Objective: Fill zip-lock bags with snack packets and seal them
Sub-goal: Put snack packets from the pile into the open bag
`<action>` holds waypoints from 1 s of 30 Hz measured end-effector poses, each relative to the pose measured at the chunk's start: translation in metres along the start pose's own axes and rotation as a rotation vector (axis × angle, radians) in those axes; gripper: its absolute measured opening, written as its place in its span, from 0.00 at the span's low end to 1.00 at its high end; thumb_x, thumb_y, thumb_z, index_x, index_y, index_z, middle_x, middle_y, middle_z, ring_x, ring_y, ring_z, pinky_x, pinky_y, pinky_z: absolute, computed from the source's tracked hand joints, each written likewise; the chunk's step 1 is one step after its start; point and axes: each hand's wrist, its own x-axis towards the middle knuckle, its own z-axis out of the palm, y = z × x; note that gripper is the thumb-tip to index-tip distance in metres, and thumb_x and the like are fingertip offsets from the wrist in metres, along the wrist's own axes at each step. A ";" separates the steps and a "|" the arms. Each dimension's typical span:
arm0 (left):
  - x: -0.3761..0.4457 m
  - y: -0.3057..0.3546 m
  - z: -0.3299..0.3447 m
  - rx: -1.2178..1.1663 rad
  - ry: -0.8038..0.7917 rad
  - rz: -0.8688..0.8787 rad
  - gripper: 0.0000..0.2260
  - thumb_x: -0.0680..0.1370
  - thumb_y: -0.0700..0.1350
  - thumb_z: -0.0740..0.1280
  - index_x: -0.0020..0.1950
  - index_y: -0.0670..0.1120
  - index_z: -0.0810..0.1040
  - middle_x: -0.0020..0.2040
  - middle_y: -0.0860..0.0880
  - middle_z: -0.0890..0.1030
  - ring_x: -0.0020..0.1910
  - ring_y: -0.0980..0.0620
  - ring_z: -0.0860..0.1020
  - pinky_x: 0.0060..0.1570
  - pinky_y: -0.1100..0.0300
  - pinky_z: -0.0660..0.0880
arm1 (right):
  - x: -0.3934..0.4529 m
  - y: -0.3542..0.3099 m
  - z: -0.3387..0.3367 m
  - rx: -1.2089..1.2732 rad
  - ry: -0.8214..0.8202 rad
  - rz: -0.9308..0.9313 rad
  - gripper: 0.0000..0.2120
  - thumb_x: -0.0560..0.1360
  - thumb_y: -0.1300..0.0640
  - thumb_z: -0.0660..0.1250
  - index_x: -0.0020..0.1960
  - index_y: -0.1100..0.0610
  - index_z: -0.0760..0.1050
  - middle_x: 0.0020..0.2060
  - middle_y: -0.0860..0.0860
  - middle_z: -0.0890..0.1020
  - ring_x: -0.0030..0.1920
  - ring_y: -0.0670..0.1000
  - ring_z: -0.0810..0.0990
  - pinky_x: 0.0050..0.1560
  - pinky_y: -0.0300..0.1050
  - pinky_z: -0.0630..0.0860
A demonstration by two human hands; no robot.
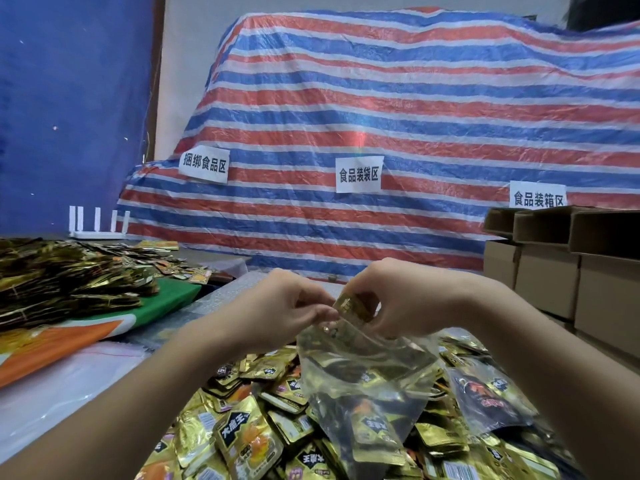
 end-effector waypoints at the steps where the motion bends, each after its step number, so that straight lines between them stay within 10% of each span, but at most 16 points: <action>1: 0.002 0.000 -0.001 -0.008 0.022 0.004 0.09 0.78 0.47 0.69 0.48 0.63 0.82 0.40 0.63 0.84 0.38 0.58 0.83 0.43 0.57 0.82 | 0.000 0.000 -0.002 -0.005 0.023 0.004 0.09 0.72 0.60 0.71 0.51 0.52 0.83 0.41 0.48 0.84 0.43 0.49 0.81 0.48 0.51 0.80; 7: 0.012 0.002 -0.014 -0.059 0.175 0.093 0.05 0.78 0.44 0.70 0.46 0.52 0.85 0.38 0.56 0.85 0.37 0.59 0.84 0.44 0.60 0.82 | -0.001 0.005 -0.018 0.067 0.234 -0.022 0.09 0.77 0.60 0.69 0.54 0.53 0.84 0.40 0.43 0.83 0.40 0.41 0.80 0.41 0.33 0.75; 14: 0.015 0.004 -0.019 -0.061 0.217 0.100 0.06 0.79 0.44 0.68 0.43 0.50 0.83 0.37 0.53 0.84 0.36 0.57 0.83 0.40 0.59 0.81 | -0.010 0.004 -0.015 0.226 0.264 -0.065 0.19 0.79 0.43 0.63 0.45 0.59 0.81 0.38 0.55 0.83 0.39 0.55 0.80 0.41 0.54 0.76; 24: 0.000 -0.018 -0.006 -0.078 0.204 0.000 0.08 0.80 0.48 0.66 0.42 0.50 0.80 0.37 0.54 0.83 0.37 0.57 0.83 0.41 0.56 0.81 | 0.000 0.013 0.017 0.277 0.354 -0.122 0.07 0.78 0.56 0.69 0.47 0.59 0.83 0.40 0.48 0.85 0.42 0.45 0.82 0.47 0.40 0.79; 30: -0.010 -0.036 -0.001 -0.091 0.174 -0.031 0.07 0.80 0.44 0.66 0.43 0.48 0.80 0.39 0.53 0.83 0.37 0.57 0.83 0.44 0.54 0.82 | 0.023 0.044 0.033 0.945 0.395 0.138 0.16 0.83 0.54 0.59 0.46 0.62 0.80 0.39 0.54 0.85 0.40 0.51 0.84 0.45 0.45 0.83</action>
